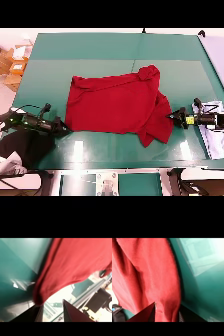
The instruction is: Fold the shirts.
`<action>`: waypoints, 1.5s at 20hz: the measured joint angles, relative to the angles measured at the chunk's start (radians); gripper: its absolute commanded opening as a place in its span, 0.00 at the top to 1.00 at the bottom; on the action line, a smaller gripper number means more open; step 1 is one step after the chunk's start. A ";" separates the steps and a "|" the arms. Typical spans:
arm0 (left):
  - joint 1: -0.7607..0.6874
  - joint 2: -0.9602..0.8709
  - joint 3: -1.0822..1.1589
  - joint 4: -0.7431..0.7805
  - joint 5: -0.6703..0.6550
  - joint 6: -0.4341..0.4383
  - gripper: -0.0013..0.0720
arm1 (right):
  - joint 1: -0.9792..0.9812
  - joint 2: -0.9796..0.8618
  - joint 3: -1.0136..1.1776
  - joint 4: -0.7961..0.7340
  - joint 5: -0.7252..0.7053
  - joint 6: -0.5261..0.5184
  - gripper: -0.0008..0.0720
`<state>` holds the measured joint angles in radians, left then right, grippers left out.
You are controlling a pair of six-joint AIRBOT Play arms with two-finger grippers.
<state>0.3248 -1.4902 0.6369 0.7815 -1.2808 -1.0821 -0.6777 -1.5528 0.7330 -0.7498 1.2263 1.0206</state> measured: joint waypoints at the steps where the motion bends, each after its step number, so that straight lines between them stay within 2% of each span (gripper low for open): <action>1: -0.008 -0.003 0.005 -0.005 0.026 0.000 0.95 | 0.001 -0.002 0.000 -0.005 -0.004 -0.002 0.74; 3: -0.017 -0.007 0.033 -0.032 0.075 0.015 0.95 | 0.002 -0.002 -0.001 -0.017 -0.012 -0.005 0.89; 5: -0.021 0.003 0.074 -0.022 0.111 0.014 0.95 | 0.002 0.006 0.001 -0.023 -0.008 -0.008 0.96; 8: -0.023 0.060 0.145 0.016 0.168 0.006 0.95 | 0.004 0.055 0.028 -0.040 0.008 -0.010 0.96; 13: -0.026 0.229 0.269 -0.011 0.101 -0.009 0.95 | 0.002 0.219 0.163 0.150 0.106 -0.003 0.96; 15: -0.026 0.267 0.290 0.005 0.072 -0.018 0.95 | 0.003 0.271 0.213 0.183 0.137 0.019 0.96; 16: -0.026 0.279 0.283 0.031 0.053 -0.025 0.80 | 0.002 0.288 0.226 0.189 0.142 0.035 0.96; 17: -0.026 0.288 0.262 0.049 0.050 -0.030 0.41 | 0.002 0.300 0.230 0.193 0.155 0.043 0.96; 18: -0.026 0.294 0.232 0.059 0.051 -0.032 0.33 | 0.004 0.308 0.227 0.192 0.163 0.052 0.96; 21: -0.026 0.290 0.103 0.061 0.114 -0.030 0.33 | 0.003 0.322 0.197 0.189 0.163 0.066 0.96; 25: -0.074 0.216 -0.025 -0.037 0.218 0.039 0.34 | 0.003 0.328 0.171 0.185 0.159 0.069 0.96; 28: -0.155 0.147 -0.052 -0.130 0.237 0.065 0.34 | 0.003 0.329 0.165 0.185 0.158 0.070 0.96; 29: -0.183 0.127 -0.058 -0.160 0.244 0.075 0.47 | 0.003 0.330 0.164 0.185 0.158 0.070 0.96; 30: -0.205 0.113 -0.061 -0.178 0.253 0.086 0.74 | 0.003 0.330 0.163 0.185 0.159 0.070 0.96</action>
<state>0.1196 -1.3769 0.5758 0.6033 -1.0283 -0.9958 -0.6743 -1.2232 0.8959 -0.5644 1.3849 1.0908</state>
